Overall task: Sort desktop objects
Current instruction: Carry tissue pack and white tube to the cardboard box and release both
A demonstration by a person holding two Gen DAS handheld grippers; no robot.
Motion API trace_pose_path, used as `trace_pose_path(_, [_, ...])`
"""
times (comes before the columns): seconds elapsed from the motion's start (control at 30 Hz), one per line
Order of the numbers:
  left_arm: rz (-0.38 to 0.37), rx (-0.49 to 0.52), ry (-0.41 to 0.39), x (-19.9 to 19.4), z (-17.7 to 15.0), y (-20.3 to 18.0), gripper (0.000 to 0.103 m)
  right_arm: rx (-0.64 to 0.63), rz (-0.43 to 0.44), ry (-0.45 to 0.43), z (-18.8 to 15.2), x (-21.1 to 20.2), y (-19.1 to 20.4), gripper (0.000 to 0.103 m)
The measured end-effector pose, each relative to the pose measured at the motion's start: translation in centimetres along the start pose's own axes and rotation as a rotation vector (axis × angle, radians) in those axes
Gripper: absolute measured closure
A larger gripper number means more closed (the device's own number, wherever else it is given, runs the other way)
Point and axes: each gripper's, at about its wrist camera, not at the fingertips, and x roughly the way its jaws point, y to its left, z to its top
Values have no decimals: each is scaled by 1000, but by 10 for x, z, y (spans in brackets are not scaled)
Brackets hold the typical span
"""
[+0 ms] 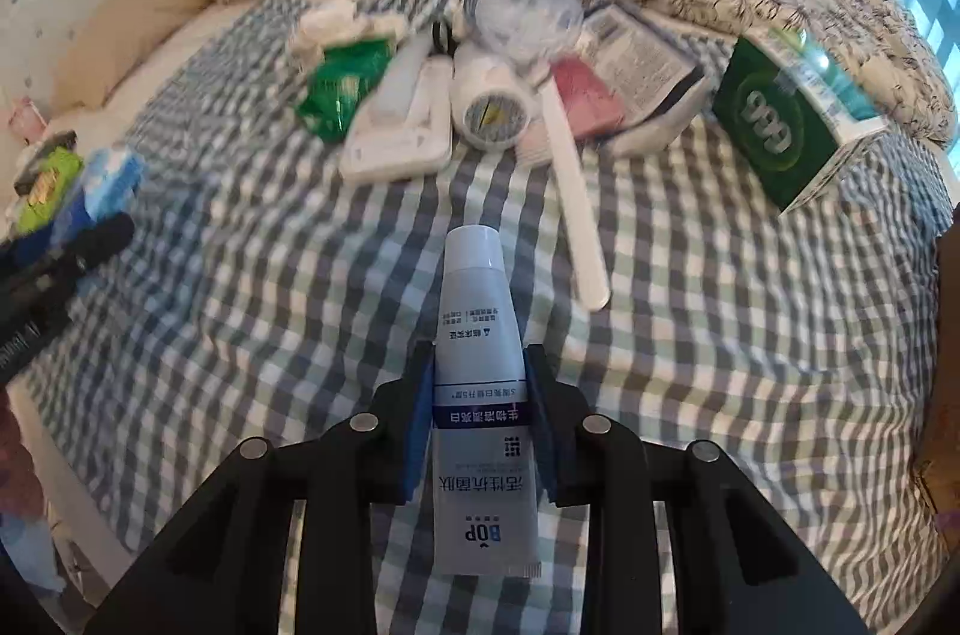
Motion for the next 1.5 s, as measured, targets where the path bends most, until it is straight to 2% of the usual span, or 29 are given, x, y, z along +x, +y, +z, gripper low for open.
trace_pose_path(0.33, [-37,64,-62,-47,21,-37,50,18,4,-113,20,-75,-12,75])
trace_pose_path(0.53, [-82,137,-117,-84,38,-90,50,42,-26,-160,14,-125,-45,75])
trace_pose_path(0.67, [-134,185,-142,-106,48,-141,50,56,-66,-174,0,-155,-78,75])
trace_pose_path(0.83, [-234,241,-165,-128,58,-219,50,109,-134,-195,-21,-196,-144,75])
trace_pose_path(1.07, [-338,418,-206,-160,63,-364,50,217,-247,-206,-43,-242,-255,75])
trace_pose_path(1.17, [-400,453,-215,-170,63,-411,50,261,-289,-213,-50,-256,-297,75])
trace_pose_path(1.3, [-474,512,-212,-171,57,-475,50,308,-352,-204,-60,-264,-350,75])
trace_pose_path(1.37, [-493,538,-206,-166,52,-497,50,336,-358,-199,-65,-262,-373,75])
trace_pose_path(1.43, [-522,552,-165,-156,47,-518,50,362,-361,-189,-69,-258,-393,75])
trace_pose_path(1.5, [-519,564,-146,-147,43,-532,50,391,-355,-180,-75,-252,-410,75])
